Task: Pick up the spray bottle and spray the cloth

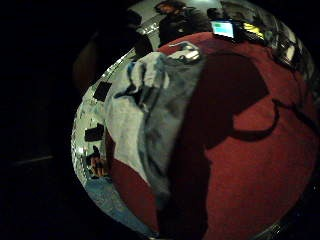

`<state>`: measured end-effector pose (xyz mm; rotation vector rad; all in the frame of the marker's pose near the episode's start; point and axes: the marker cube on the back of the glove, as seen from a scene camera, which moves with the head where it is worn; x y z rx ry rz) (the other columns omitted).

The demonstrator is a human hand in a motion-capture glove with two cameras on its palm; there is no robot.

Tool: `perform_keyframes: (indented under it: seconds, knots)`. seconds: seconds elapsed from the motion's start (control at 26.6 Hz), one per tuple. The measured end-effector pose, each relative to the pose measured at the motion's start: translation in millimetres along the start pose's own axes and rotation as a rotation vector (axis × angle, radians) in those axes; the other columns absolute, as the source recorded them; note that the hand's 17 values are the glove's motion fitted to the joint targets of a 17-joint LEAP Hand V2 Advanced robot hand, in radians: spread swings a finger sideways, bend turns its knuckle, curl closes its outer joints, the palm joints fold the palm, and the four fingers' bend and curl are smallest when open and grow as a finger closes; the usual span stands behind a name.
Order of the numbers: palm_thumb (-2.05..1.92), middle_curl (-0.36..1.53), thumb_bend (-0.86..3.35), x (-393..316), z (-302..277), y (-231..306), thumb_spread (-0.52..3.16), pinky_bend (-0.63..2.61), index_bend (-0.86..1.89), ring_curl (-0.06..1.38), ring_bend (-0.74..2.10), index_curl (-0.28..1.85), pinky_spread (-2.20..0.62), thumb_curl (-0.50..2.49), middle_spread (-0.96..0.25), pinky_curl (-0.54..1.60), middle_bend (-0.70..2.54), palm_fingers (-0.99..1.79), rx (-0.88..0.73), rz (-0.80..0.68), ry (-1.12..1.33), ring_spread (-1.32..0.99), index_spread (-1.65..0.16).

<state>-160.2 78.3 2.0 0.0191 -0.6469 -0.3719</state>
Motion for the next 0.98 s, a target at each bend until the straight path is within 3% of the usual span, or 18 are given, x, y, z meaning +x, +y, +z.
perform_keyframes:
  seconds: [0.41, 0.98]
  knots:
    - [0.75, 0.43, -0.02, 71, -49, 42, 1.05, 0.13, 0.18, 0.33, 0.39, 0.33, 0.19, 0.41, -0.01, 0.21, 0.37, 0.58, 0.024, 0.111, 0.257, 0.04, -0.34]
    - [0.75, 0.42, -0.02, 84, -57, 53, 1.07, 0.12, 0.17, 0.32, 0.38, 0.35, 0.19, 0.40, -0.02, 0.19, 0.38, 0.59, 0.005, 0.120, 0.315, 0.03, -0.33]
